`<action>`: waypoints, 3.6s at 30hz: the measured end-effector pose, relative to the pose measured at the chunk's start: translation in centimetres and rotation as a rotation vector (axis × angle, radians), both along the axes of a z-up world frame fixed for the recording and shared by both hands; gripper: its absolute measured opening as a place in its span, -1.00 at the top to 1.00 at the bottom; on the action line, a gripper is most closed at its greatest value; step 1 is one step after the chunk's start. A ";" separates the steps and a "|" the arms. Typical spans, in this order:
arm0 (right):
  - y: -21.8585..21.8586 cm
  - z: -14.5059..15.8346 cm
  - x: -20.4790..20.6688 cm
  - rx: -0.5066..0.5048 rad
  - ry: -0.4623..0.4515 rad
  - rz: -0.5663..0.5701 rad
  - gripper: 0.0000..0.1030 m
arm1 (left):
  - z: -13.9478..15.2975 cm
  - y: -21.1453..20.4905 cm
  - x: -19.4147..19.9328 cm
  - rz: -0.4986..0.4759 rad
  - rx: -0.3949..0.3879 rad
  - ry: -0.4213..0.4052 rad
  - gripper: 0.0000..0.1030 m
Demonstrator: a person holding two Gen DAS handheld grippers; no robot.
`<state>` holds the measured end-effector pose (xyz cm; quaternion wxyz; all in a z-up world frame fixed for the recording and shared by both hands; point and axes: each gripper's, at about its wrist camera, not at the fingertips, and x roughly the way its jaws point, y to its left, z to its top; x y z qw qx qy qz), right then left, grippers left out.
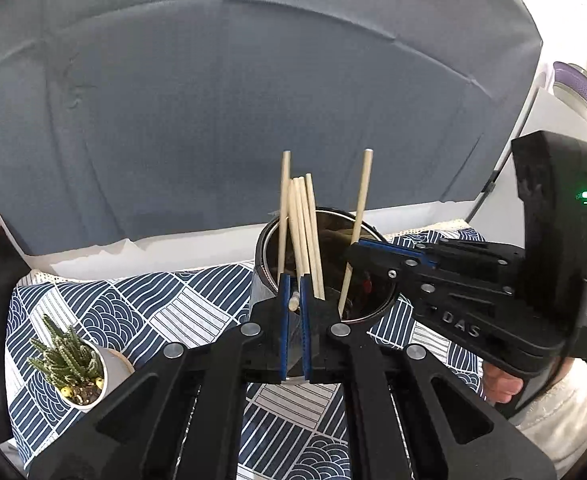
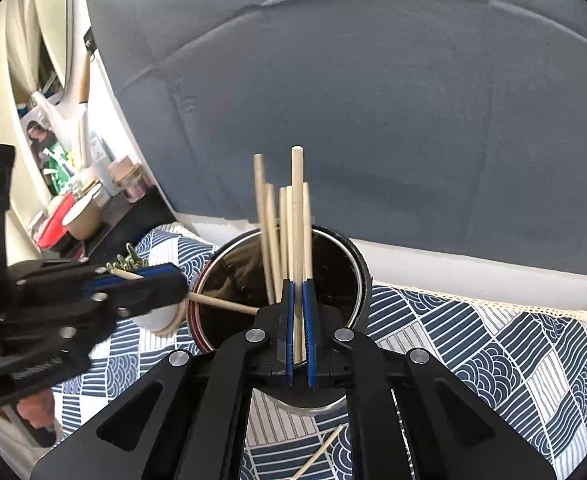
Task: Organize utensils
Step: 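Lower both sticks into the black cup and open both grippers, then withdraw both open tools from the cup and lower toward the last two sticks, then close the left and right grippers each on one wooden stick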
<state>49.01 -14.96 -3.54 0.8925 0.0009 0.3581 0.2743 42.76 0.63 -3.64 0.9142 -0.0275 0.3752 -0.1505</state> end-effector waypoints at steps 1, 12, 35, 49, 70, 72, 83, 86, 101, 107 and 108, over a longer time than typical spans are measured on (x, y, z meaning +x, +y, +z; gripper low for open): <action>0.0 0.0 -0.1 -0.003 -0.001 -0.001 0.91 | 0.1 0.0 0.2 -0.001 0.000 -0.002 0.89; -1.2 0.9 -0.8 -0.022 -0.008 -0.048 0.53 | 1.7 1.7 -0.3 0.043 -0.052 -0.045 -0.25; -5.8 3.5 -9.6 0.000 -0.024 -0.234 -0.71 | 2.4 6.1 -11.2 0.198 -0.087 -0.003 -0.88; -5.6 -4.3 -17.0 -0.104 0.123 -0.203 -0.71 | -1.6 5.3 -15.5 0.185 -0.044 0.090 -0.88; -2.5 -14.9 -21.5 -0.298 0.282 -0.105 -0.71 | -11.2 0.9 -13.3 0.036 0.039 0.307 -0.88; -2.2 -15.6 -21.7 -0.342 0.277 -0.106 -0.71 | -11.7 0.2 -12.5 0.022 0.051 0.318 -0.88; -6.1 -15.8 -19.9 -0.344 0.301 -0.194 -0.70 | -14.3 -4.3 -10.0 -0.082 0.140 0.378 -0.88; -7.0 -15.8 -19.2 -0.361 0.293 -0.201 -0.70 | -15.1 -4.9 -9.3 -0.087 0.169 0.404 -0.88; -9.0 -15.1 -16.2 -0.352 0.344 -0.180 0.10 | -16.3 -7.8 -6.9 -0.096 0.336 0.476 -0.90; -9.3 -14.9 -15.2 -0.360 0.365 -0.202 0.87 | -15.5 -6.3 -6.6 -0.045 0.324 0.485 -0.20; -9.4 -14.9 -15.1 -0.358 0.368 -0.203 0.87 | -15.1 -5.5 -6.5 -0.016 0.314 0.490 -0.04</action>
